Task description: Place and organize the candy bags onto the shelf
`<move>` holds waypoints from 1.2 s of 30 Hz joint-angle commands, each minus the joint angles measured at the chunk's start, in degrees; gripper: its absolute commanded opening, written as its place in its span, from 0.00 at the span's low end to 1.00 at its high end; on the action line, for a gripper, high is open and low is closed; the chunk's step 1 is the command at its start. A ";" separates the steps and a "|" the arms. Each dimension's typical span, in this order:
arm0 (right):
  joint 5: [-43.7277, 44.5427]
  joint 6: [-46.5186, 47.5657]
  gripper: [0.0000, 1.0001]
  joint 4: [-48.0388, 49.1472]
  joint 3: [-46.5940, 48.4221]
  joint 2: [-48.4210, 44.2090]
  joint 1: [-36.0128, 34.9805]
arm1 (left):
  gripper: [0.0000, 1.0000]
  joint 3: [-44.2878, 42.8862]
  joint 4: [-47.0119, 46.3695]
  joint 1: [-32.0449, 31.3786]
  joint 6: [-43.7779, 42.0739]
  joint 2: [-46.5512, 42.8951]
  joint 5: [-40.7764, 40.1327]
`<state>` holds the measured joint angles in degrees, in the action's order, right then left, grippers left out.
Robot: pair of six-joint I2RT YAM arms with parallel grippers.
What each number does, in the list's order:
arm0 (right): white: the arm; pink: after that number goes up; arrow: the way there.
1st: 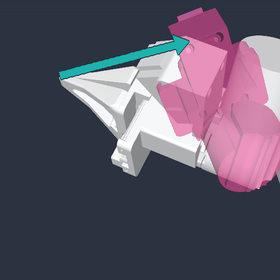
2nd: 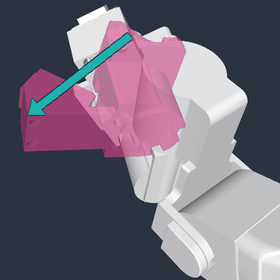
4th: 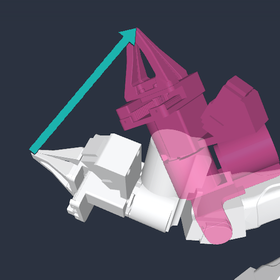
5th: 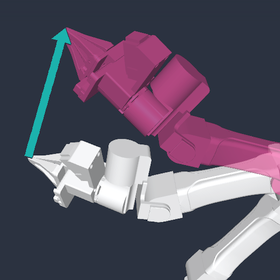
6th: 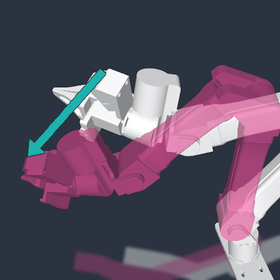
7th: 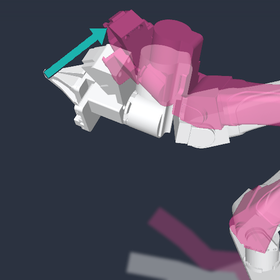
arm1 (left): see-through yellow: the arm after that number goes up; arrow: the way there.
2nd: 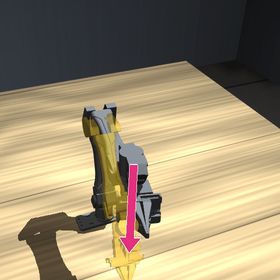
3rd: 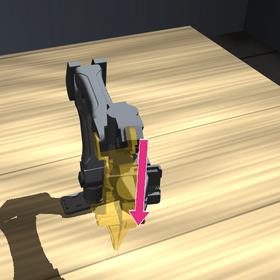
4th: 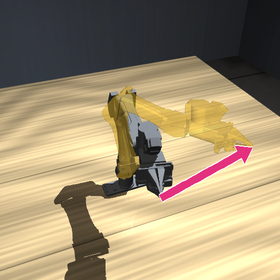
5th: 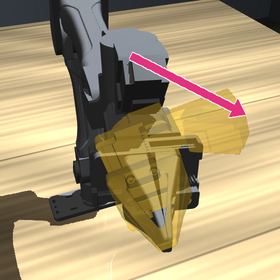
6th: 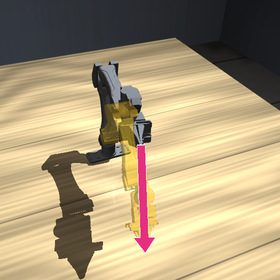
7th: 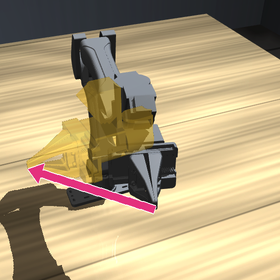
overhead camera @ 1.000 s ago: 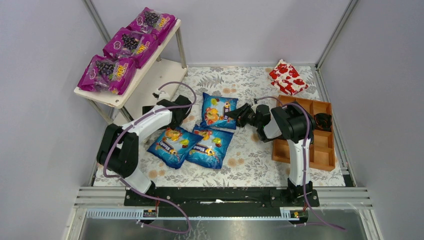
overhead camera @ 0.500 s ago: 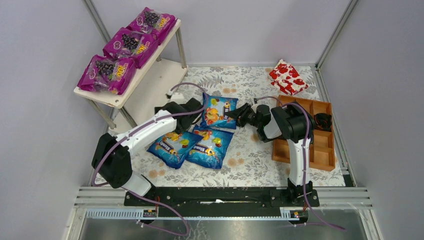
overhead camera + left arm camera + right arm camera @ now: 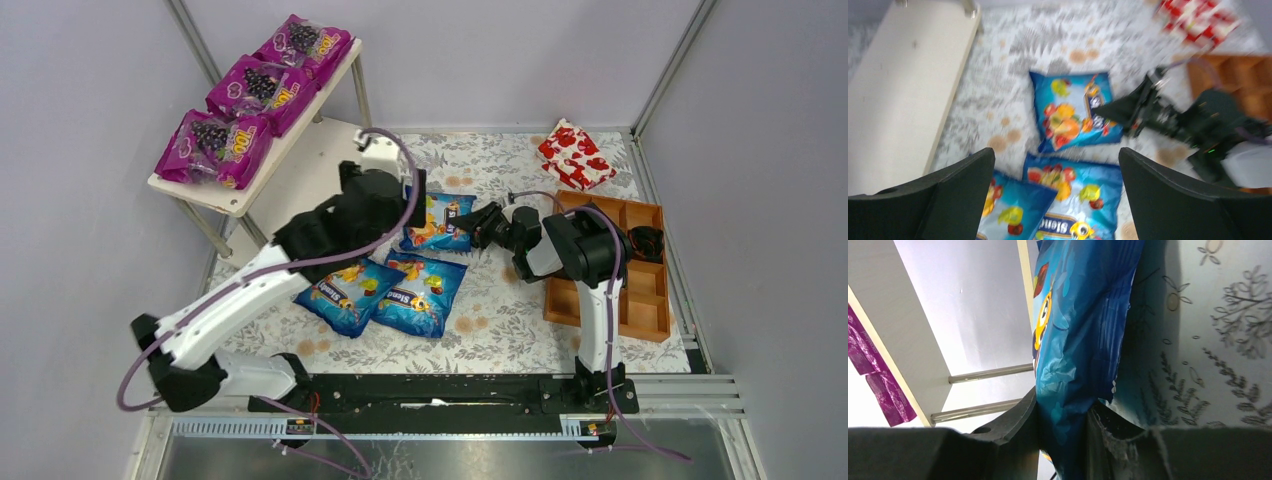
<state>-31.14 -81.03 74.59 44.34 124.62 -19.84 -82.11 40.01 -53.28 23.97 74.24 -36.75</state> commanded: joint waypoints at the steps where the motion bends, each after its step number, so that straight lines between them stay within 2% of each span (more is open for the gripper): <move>1: 3.93 -2.75 0.12 3.66 3.87 -6.77 -2.19 | 0.99 -0.08 -16.40 0.28 -10.05 -7.41 3.92; 9: 9.37 -2.88 0.07 -3.37 11.83 -9.91 -6.33 | 0.99 7.71 -28.75 0.34 -15.25 -15.48 6.43; 12: 10.86 -2.81 0.06 -6.38 16.57 -9.80 -7.51 | 0.99 9.94 -29.46 0.36 -15.79 -18.07 7.75; 17: 14.30 -1.77 0.03 -12.11 27.40 -8.11 -10.03 | 0.99 15.48 -32.00 0.32 -16.44 -23.40 5.18; 21: 17.68 -0.33 0.03 -17.69 38.85 -4.82 -12.60 | 0.99 16.34 -32.97 0.60 -17.62 -26.18 2.34; 28: 22.11 -0.31 0.03 -24.34 60.89 7.84 -17.64 | 0.99 16.70 -32.94 3.42 -17.15 -29.06 3.63; 34: 26.25 3.14 0.05 -39.32 92.82 27.28 -22.21 | 0.99 17.07 -33.15 5.22 -16.98 -29.93 4.66; 36: 28.45 4.27 0.06 -41.94 100.43 33.27 -23.29 | 0.99 17.15 -33.15 5.87 -16.72 -29.73 4.84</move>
<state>-8.38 -79.09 35.20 129.10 150.32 -40.25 -65.17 9.30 -48.51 7.38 44.56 -32.97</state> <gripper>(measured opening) 0.349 0.987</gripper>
